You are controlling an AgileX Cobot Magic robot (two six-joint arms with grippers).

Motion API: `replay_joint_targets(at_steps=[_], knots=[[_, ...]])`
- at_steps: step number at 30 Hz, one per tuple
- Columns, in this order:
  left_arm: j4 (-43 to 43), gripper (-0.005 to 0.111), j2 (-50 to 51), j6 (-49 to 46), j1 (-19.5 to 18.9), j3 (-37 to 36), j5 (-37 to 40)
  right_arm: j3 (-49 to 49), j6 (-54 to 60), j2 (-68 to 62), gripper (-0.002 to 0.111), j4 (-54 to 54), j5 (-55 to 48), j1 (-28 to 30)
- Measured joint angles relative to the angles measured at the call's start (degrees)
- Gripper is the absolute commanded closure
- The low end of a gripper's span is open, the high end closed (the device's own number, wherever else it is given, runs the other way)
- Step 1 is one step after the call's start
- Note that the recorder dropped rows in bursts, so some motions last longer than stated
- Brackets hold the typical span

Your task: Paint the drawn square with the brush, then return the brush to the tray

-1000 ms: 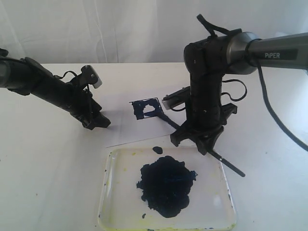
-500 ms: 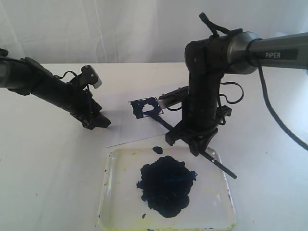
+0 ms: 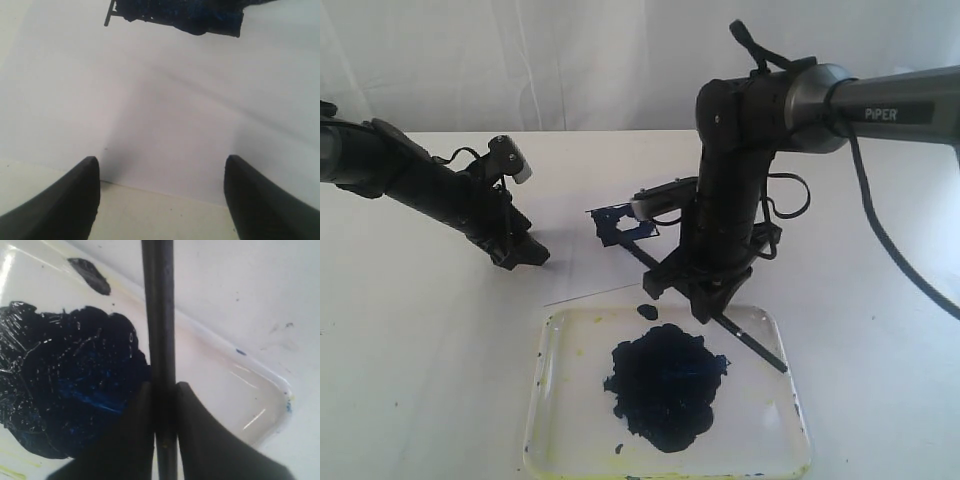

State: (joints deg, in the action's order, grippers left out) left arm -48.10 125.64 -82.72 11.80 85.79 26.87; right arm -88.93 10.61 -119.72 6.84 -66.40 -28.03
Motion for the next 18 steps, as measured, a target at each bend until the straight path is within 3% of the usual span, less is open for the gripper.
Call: replay_joint_targets(at_steps=[18], knots=[[0.0, 0.034, 0.0, 0.0, 0.0, 0.0, 0.0, 0.0, -3.0, 0.0, 0.108, -2.8, 0.2, -0.6]])
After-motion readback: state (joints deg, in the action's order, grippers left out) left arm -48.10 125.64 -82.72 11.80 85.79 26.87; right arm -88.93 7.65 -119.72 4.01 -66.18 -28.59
